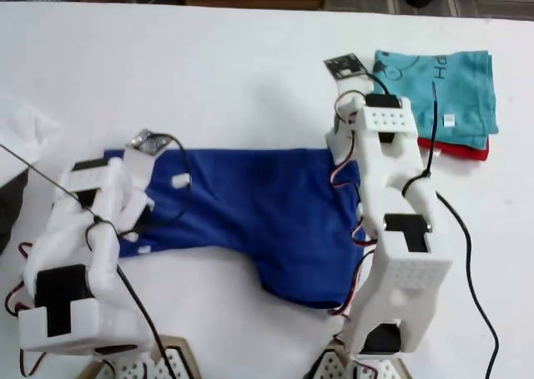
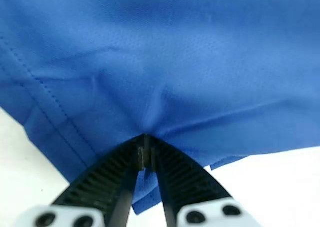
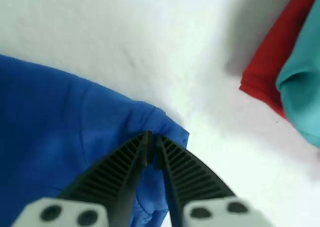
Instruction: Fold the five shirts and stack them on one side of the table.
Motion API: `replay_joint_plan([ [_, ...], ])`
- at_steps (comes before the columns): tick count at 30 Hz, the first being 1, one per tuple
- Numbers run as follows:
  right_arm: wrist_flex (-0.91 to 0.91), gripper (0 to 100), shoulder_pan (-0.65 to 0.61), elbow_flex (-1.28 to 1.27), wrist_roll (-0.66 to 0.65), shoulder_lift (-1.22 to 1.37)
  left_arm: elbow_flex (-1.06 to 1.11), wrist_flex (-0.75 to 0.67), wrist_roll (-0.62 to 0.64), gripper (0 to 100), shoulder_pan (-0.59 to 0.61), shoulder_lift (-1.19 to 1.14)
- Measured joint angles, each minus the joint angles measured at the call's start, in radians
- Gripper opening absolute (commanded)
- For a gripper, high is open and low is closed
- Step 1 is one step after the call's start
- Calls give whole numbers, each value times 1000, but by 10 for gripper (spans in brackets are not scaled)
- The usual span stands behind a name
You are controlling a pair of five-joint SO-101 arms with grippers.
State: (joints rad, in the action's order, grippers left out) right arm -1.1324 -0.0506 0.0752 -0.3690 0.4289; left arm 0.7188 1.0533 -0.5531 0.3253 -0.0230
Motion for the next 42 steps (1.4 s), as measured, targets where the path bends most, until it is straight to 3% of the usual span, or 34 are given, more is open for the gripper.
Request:
replay_joint_plan([
  [9, 80, 29, 44, 0, -57, 2, 0, 0, 0, 26, 0, 0],
  [15, -118, 171, 41, 74, -60, 3, 0, 0, 0, 26, 0, 0],
  [20, -241, 138, 38, 126, -31, 3, 0, 0, 0, 26, 0, 0],
  [27, -255, 138, 37, 126, -31, 21, 0, 0, 0, 26, 0, 0],
  [34, -189, 132, 37, 126, -31, 98, 0, 0, 0, 26, 0, 0],
  [39, -132, 12, 37, 126, -31, 101, 0, 0, 0, 26, 0, 0],
  [42, -95, 19, 37, 126, -31, 101, 0, 0, 0, 26, 0, 0],
])
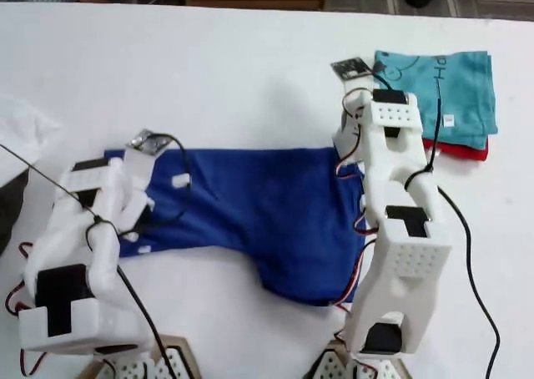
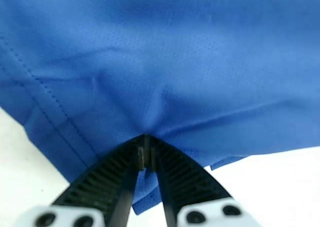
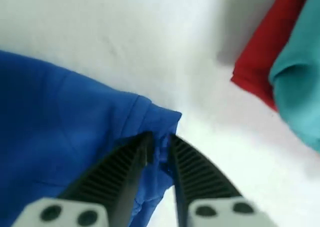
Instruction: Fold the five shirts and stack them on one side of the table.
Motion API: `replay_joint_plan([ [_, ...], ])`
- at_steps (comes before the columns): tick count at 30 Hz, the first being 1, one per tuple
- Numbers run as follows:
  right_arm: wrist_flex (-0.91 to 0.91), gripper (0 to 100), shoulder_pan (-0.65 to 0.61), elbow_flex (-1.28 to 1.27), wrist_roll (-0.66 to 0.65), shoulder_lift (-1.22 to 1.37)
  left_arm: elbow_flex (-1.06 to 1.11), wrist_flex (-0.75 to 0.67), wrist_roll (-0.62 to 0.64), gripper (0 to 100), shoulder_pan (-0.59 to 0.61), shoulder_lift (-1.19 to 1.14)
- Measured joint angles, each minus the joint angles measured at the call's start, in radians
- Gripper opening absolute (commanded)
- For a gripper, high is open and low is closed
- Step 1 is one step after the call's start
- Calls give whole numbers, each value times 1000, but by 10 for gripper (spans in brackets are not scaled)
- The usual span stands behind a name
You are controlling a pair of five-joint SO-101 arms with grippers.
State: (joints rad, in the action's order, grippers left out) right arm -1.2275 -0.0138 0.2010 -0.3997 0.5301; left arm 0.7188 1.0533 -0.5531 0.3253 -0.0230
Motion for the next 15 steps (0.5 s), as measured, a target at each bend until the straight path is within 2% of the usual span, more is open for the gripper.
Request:
replay_joint_plan([
  [15, 35, 20, 12, 141, 0, 11, 0, 0, 0, 26, 0, 0],
])
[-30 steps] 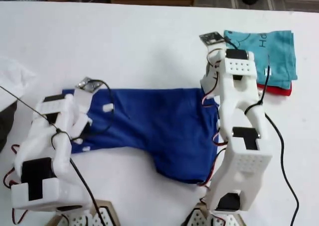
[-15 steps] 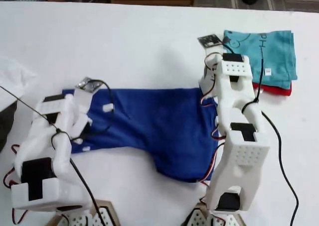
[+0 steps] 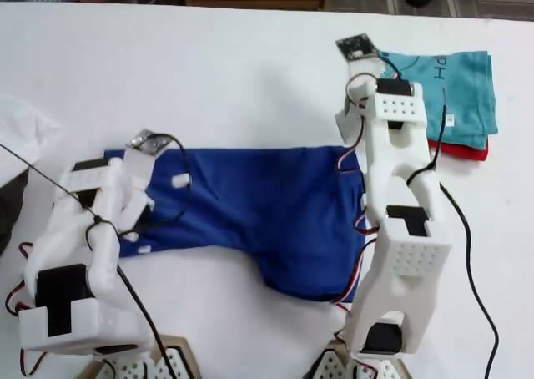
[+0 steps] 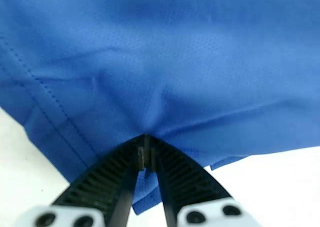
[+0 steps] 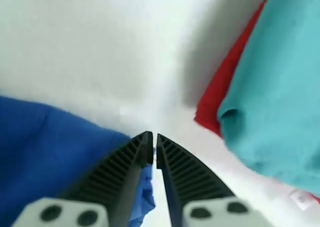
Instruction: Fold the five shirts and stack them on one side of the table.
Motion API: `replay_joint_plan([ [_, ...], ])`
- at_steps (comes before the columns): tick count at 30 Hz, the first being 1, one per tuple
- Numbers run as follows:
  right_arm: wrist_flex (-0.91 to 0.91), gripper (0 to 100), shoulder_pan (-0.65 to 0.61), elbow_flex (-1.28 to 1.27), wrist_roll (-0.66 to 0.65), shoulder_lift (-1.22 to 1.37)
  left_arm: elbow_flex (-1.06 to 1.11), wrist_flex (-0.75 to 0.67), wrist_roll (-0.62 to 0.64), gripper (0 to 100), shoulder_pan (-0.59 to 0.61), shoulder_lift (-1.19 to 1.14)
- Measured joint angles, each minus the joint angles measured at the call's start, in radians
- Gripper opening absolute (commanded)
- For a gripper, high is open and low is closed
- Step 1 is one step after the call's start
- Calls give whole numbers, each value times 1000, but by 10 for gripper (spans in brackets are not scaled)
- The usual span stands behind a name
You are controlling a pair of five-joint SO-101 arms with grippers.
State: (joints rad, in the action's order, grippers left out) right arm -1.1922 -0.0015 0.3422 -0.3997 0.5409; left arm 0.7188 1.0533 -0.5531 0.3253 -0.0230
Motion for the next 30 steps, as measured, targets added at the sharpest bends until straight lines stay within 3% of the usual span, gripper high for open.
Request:
replay_joint_plan([
  [6, -34, 47, 14, 12, 0, 0, 0, 0, 0, 26, 0, 0],
  [12, -239, 245, -29, 12, 0, 0, 0, 0, 0, 26, 0, 0],
  [30, -212, 177, -46, 49, 3, 110, 0, 0, 0, 26, 0, 0],
])
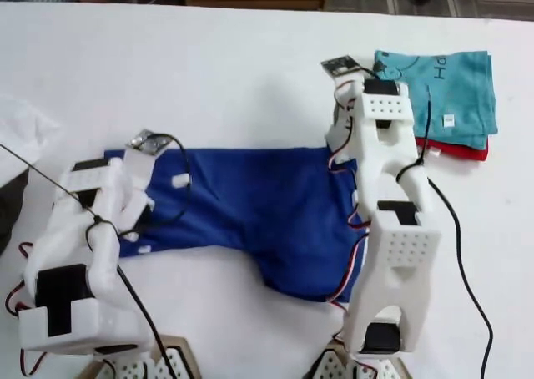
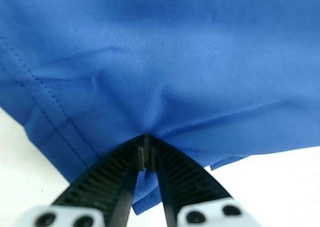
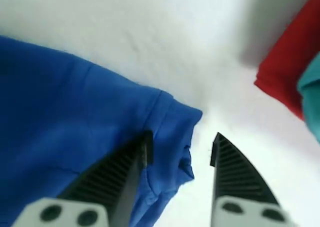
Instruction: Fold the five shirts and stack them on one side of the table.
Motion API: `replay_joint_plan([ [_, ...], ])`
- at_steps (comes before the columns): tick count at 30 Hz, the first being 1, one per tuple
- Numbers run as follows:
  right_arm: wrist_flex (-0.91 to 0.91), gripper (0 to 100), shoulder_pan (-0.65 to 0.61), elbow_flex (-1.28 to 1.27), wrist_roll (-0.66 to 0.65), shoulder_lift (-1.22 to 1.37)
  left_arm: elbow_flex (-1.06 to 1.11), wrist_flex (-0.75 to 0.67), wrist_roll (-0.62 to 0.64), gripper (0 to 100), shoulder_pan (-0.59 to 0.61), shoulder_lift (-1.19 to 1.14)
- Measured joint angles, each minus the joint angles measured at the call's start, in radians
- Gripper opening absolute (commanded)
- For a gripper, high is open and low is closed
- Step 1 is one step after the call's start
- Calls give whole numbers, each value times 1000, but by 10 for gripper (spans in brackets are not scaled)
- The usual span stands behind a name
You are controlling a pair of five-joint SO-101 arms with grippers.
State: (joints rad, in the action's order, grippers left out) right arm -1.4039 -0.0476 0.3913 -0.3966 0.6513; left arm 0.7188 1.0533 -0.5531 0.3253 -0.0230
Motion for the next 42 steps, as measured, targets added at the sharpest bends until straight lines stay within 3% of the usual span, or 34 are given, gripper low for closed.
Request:
replay_joint_plan([
  [5, 2, 9, 0, 64, 0, 49, 0, 0, 0, 26, 0, 0],
  [23, 2, 26, 84, 227, 0, 66, 0, 0, 0, 26, 0, 0],
  [30, -153, 190, 44, 233, 0, 66, 0, 0, 0, 26, 0, 0],
  [42, -176, 191, 5, 235, 0, 77, 0, 0, 0, 26, 0, 0],
])
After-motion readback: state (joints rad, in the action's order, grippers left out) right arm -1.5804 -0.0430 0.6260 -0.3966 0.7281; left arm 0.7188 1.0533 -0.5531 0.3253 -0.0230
